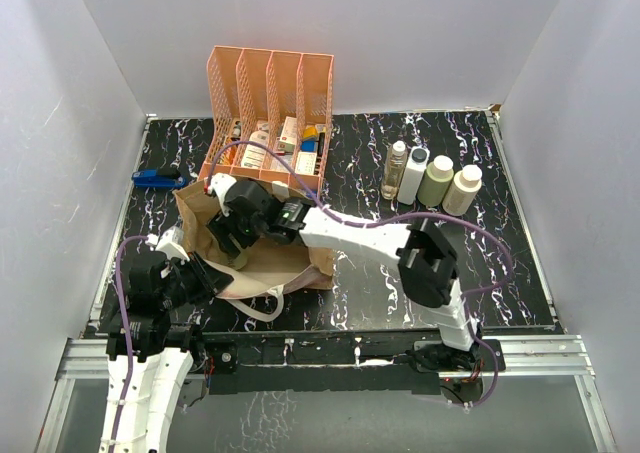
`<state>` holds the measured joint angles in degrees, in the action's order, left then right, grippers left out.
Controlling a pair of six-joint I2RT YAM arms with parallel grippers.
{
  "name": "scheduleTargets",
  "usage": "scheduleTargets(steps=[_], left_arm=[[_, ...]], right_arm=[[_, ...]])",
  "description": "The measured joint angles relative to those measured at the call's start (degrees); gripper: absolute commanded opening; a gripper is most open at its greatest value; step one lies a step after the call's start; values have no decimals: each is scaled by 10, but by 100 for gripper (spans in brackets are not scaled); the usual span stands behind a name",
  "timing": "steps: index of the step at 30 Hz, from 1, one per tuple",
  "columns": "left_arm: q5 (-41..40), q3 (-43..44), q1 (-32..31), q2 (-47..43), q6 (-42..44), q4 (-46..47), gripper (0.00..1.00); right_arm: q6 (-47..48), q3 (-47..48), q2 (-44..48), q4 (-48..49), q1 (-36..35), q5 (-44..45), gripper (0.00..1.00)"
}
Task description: Take the personal care products out of the canvas bag
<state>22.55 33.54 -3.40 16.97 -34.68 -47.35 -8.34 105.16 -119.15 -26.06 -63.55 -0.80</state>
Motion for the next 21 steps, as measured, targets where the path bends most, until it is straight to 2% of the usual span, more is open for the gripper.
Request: scheduleTargets(steps=[10,15,21], left_arm=[[0,0,2,-1,0,0,0],[0,0,3,-1,0,1,0],[0,0,3,-2,0,1,0]], right_arm=[[-87,-131,133,104,61,-75,34],[-91,-141,140,135,88,-92,33],[-62,-141,120,165,76,-83,35]])
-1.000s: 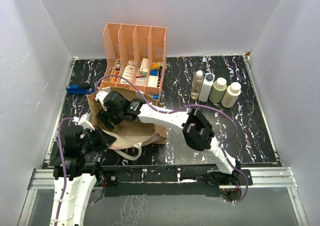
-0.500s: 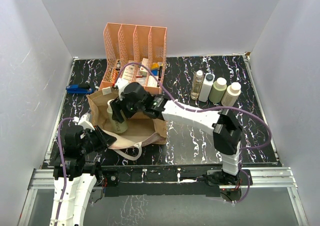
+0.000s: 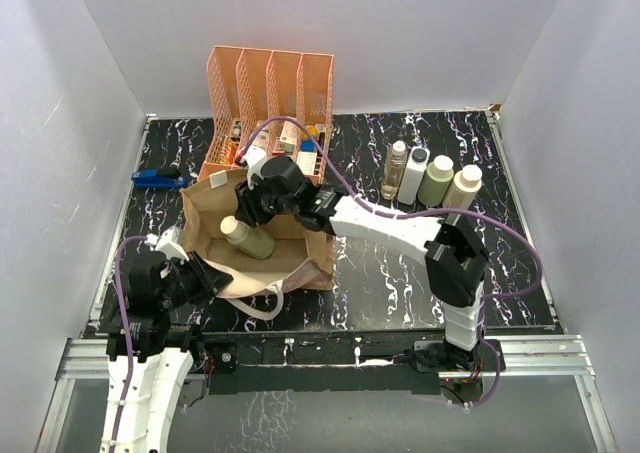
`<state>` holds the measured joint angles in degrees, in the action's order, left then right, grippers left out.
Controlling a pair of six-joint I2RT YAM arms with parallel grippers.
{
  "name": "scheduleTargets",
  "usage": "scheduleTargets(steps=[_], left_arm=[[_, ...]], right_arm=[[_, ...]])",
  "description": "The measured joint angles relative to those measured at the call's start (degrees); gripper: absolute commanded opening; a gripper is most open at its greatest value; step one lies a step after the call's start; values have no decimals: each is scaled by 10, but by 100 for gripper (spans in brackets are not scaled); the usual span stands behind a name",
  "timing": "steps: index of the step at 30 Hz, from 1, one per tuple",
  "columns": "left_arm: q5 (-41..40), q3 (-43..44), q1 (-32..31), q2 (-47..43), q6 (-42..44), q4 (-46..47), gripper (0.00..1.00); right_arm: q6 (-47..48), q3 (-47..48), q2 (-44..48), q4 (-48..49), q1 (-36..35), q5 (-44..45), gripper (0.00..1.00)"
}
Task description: Take the personal care products out of the canvas bag
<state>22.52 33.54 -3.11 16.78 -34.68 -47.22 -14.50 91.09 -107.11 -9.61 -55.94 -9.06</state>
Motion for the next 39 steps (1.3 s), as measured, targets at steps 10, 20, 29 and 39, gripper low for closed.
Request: scheduleTargets(steps=[10,20,29,39], left_arm=[[3,0,0,0,2,0,0],[4,0,0,0,2,0,0],[4,0,0,0,2,0,0],[4,0,0,0,2,1,0]], right_arm=[[80,49,-52,-64,-45,101,81],[137,59,-52,-134,-57,129,100],[144,66,-54,-194,-56,162,100],[85,152,-123,-259,-56,189,100]])
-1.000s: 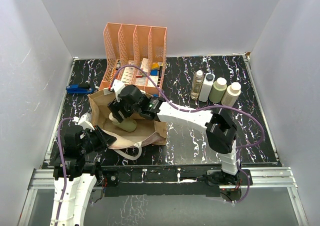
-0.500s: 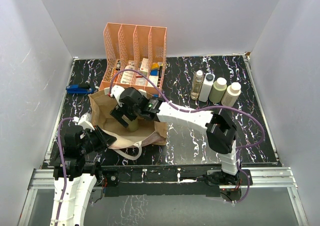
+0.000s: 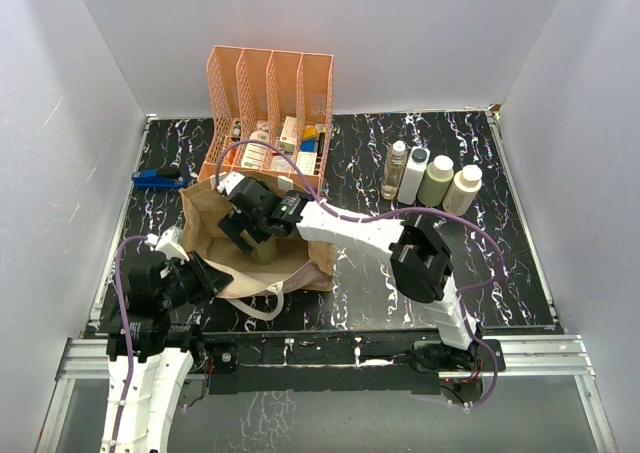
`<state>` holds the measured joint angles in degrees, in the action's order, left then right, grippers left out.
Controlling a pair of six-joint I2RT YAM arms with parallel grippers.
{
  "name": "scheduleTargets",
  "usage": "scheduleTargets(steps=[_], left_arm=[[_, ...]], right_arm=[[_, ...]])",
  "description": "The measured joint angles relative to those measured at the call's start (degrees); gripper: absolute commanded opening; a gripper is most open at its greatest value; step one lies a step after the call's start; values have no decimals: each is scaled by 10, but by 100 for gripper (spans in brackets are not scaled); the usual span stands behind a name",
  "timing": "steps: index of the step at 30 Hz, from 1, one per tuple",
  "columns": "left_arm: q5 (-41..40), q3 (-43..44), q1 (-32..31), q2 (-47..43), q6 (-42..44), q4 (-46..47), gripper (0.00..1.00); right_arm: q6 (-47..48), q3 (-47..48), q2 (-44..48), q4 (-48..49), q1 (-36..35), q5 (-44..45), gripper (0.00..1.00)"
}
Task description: Take the personal care products out of the canvas bag
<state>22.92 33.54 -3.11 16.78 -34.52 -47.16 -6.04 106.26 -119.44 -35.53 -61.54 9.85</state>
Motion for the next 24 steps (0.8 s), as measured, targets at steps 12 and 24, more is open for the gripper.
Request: scheduleTargets(steps=[12,24], left_arm=[[0,0,0,0,0,0,0],[0,0,0,-1,0,0,0]], right_arm=[[-46,7,-40,-49,-1,-9,62],[-62,-56,32,0,-1,-32,29]])
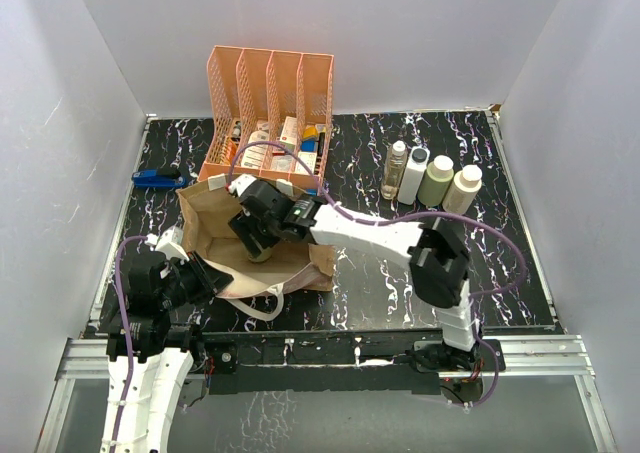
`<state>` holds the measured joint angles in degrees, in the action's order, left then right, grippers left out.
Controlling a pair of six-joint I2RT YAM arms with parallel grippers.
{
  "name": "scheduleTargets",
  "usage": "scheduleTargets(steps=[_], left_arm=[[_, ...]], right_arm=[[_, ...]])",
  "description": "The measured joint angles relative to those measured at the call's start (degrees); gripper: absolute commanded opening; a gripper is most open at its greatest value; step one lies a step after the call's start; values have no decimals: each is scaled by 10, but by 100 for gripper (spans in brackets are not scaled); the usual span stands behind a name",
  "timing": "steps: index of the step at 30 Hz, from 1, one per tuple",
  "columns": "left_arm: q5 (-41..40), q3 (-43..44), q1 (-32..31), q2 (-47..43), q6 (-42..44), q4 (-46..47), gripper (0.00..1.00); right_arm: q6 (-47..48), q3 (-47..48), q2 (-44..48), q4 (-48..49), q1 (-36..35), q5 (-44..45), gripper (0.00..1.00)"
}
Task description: Take the personal care products out of the canvas bag
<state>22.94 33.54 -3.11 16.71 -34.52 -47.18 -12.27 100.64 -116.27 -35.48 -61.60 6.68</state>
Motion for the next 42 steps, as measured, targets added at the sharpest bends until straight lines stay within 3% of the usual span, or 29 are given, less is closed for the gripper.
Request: scheduleTargets(steps=[7,15,22,28,32,38,42], left_arm=[[0,0,0,0,0,0,0],[0,0,0,0,0,0,0],[0,0,0,0,0,0,0],[0,0,0,0,-1,0,0],[0,0,0,0,-1,0,0],[0,0,0,0,-1,0,0],[0,0,0,0,-1,0,0]], right_arm=[[-49,-92,141,84,24,-76,25],[-141,-195,261,208,131,-212,24],[-152,-220,358,220,166,-209,24],[-102,-212,453,187,169,-119,24],[-53,-201,488,153,171,6,24],[2,-230,483,124,176,186,23],[6,-274,432,117,182,239,23]])
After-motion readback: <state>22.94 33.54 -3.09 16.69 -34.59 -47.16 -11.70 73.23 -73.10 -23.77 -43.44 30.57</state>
